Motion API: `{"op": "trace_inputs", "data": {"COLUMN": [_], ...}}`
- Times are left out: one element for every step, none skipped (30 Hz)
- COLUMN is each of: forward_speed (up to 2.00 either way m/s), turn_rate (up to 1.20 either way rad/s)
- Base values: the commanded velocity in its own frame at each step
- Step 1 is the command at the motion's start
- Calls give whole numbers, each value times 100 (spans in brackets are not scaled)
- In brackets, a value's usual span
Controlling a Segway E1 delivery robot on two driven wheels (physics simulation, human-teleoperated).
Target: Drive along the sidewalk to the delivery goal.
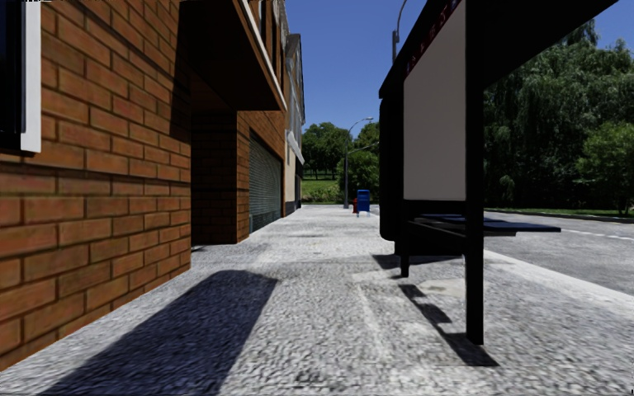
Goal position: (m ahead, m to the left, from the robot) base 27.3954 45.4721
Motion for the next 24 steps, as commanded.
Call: {"op": "trace_inputs", "data": {"forward_speed": [200,200,200,200,200,200,200,200,200,200,200,200,200,200,200,200,200,200,200,200,200,200,200,200], "turn_rate": [0,0,0,0,0,0,0,0,0,0,0,0,0,0,0,0,0,0,0,0,0,0,0,0]}}
